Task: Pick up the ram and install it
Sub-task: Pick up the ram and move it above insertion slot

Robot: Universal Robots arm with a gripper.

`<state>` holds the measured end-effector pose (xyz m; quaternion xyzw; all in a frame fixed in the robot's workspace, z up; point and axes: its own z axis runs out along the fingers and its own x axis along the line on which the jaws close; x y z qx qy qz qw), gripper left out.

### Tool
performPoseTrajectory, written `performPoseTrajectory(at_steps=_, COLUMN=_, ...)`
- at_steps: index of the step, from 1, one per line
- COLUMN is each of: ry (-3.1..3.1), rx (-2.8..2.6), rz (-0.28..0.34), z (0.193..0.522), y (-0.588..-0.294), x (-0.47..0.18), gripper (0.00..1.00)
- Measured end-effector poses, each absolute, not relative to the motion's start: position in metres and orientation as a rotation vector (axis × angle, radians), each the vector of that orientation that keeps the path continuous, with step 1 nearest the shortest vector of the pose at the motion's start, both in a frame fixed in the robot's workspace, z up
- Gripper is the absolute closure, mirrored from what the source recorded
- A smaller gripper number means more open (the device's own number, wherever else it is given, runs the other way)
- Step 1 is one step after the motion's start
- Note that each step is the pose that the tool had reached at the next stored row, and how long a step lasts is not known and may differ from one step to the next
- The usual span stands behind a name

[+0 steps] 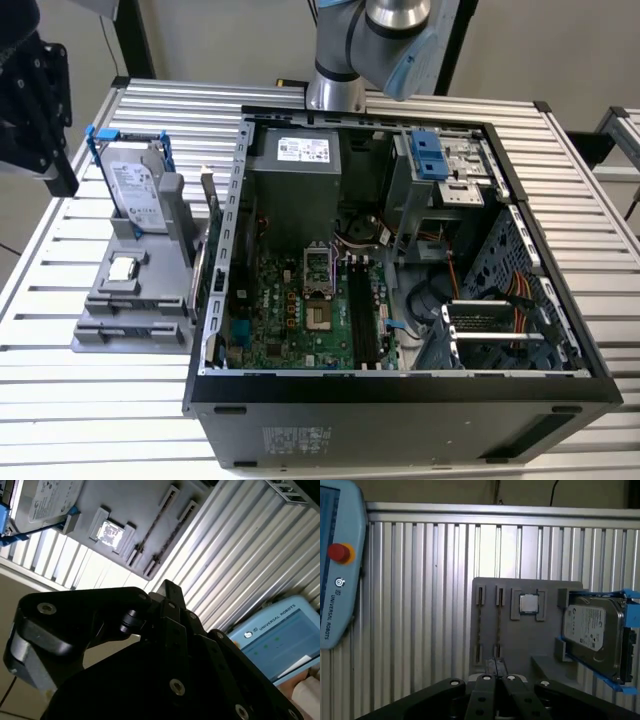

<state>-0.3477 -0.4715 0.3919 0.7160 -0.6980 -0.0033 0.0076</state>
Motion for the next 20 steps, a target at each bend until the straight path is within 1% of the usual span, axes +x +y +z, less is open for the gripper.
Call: performPoseTrajectory(at_steps=20, ry=-2.139, rx=2.278, rz=-0.012, z=0.3915, y=-0.4714, x=-0.3477, gripper=1.0)
